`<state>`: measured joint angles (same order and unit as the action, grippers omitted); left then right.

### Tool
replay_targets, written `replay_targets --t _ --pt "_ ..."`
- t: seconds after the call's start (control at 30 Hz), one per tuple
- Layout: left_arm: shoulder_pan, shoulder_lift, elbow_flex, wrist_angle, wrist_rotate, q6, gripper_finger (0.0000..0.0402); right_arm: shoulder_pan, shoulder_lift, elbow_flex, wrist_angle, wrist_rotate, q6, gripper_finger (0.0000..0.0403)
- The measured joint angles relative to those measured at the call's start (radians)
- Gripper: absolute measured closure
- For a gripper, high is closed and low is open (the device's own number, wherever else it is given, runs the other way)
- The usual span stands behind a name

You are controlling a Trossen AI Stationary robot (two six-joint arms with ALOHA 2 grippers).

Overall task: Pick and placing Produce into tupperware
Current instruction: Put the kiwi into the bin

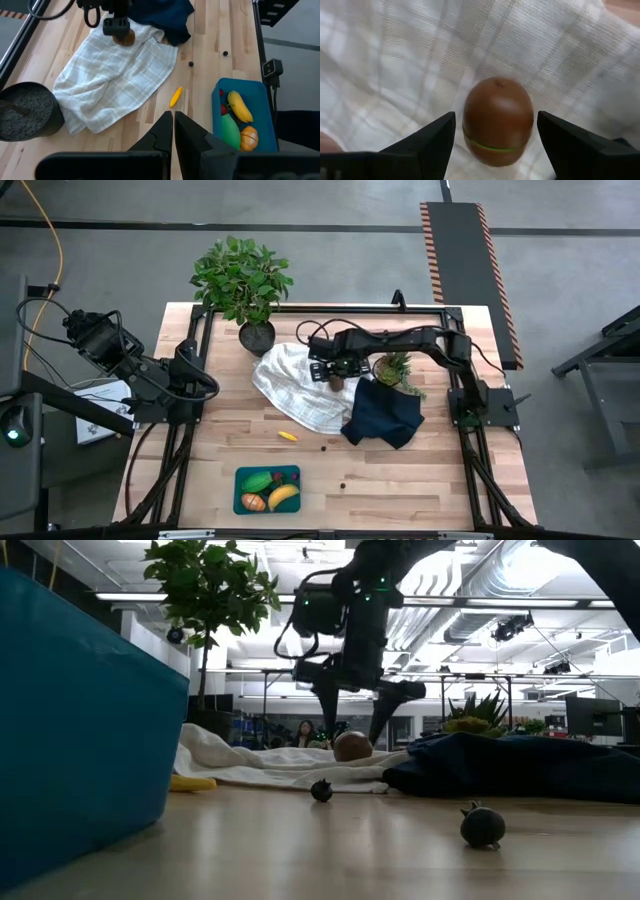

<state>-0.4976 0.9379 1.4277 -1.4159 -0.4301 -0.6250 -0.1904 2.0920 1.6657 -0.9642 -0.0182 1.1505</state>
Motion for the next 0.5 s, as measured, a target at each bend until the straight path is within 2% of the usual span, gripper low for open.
replay_targets --t 0.5 --pt "0.0 0.0 0.0 -0.001 0.0 0.0 0.0394 0.001 0.056 0.0 0.005 -0.062 0.001 0.0131"
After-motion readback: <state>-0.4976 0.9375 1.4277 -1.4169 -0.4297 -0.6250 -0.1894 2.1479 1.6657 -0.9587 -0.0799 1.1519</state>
